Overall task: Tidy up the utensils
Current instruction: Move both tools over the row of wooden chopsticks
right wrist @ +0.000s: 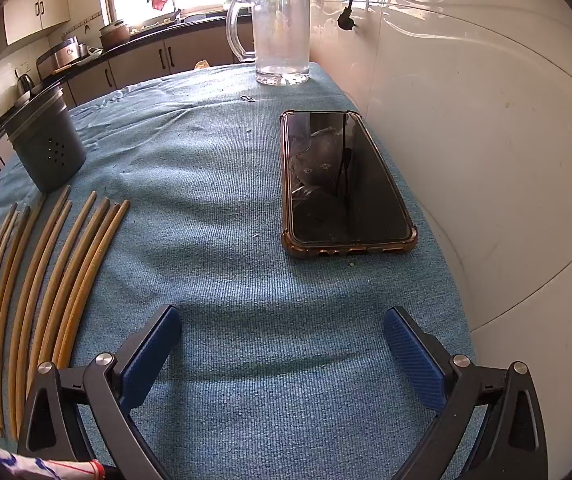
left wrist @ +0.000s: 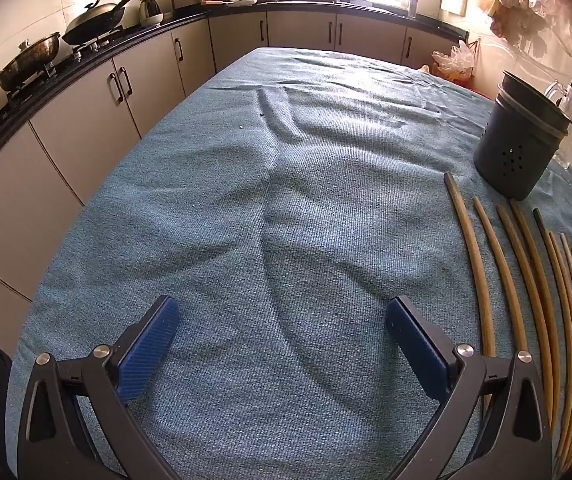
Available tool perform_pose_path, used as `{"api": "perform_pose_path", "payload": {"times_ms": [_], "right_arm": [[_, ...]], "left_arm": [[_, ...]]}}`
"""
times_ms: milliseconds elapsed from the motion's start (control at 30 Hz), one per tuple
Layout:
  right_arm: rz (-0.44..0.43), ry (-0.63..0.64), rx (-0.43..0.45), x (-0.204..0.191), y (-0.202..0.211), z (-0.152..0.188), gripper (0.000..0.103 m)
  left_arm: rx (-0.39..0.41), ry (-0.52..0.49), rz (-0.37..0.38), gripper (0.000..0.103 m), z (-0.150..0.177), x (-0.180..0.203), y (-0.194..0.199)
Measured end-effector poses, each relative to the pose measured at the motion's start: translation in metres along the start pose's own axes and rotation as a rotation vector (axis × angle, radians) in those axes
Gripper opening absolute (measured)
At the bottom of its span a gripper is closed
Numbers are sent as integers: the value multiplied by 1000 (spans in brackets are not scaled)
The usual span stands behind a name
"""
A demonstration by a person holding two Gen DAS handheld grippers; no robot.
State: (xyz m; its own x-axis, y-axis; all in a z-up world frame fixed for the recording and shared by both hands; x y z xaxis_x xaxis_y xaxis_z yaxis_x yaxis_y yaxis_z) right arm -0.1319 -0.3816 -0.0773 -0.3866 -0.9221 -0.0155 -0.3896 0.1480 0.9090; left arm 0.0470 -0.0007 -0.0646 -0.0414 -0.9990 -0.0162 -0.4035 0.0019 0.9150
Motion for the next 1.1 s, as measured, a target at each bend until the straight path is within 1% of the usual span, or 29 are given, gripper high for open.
{"api": "perform_pose_path", "payload": {"times_ms": [200, 233, 367, 400, 433, 500, 533, 567, 633, 733, 767, 800, 867, 900, 967, 1033, 1100], "right_arm": [[10, -20, -8, 1, -2, -3, 103], [10, -23, -9, 1, -1, -3, 103], [7, -23, -8, 3, 0, -3, 101], [6, -23, 0, 3, 2, 0, 97], [7, -25, -9, 2, 0, -6, 91], [-4, -45, 6, 3, 9, -8, 87], [-10, -55, 16, 3, 13, -9, 87], [-23, -68, 48, 4, 24, -10, 87], [-21, -72, 87, 2, 39, -11, 87], [-32, -64, 171, -5, 72, -10, 87], [-32, -54, 217, -10, 88, -8, 87], [-30, -47, 245, -13, 96, -6, 87], [-22, -38, 351, -23, 126, 3, 87], [-18, -32, 389, -27, 138, 5, 87], [-22, -23, 415, -35, 148, 10, 86], [-50, -45, 415, -42, 153, 17, 78], [-73, -67, 406, -42, 152, 22, 74]], "left_arm": [[-2, -5, -12, 103, 0, 0, 2], [7, -4, -18, 103, 0, 0, 6], [111, -13, -22, 103, -1, 5, 46], [141, -21, -27, 103, -2, 8, 58], [169, -29, -33, 103, -1, 9, 70], [220, -49, -42, 103, -1, 16, 91], [240, -61, -46, 103, 0, 21, 100], [259, -73, -49, 103, 2, 25, 108], [297, -98, -52, 103, 8, 31, 125], [312, -120, -47, 103, 13, 40, 140], [317, -122, -38, 103, 16, 43, 145], [324, -123, -29, 103, 18, 45, 150], [340, -123, -20, 103, 22, 49, 160], [350, -124, -17, 103, 24, 51, 165], [366, -127, -10, 103, 28, 55, 174], [381, -137, -1, 103, 32, 59, 175], [399, -158, -5, 103, 41, 65, 181]]}}
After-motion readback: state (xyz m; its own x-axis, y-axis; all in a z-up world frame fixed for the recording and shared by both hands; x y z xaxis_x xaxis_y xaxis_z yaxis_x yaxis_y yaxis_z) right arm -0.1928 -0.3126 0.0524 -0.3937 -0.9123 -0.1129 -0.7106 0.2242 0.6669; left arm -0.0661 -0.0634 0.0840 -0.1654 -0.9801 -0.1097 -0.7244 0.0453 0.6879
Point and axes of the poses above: each gripper's, at about its wrist camera, not at the fingertips, and y roughly against the way its jaws point, x to its right, z to its underside, the point moved 8 cm from there along -y, roughly the way its jaws point, and after that the axes turned 12 degrees about -x, right-handed, at the moved point
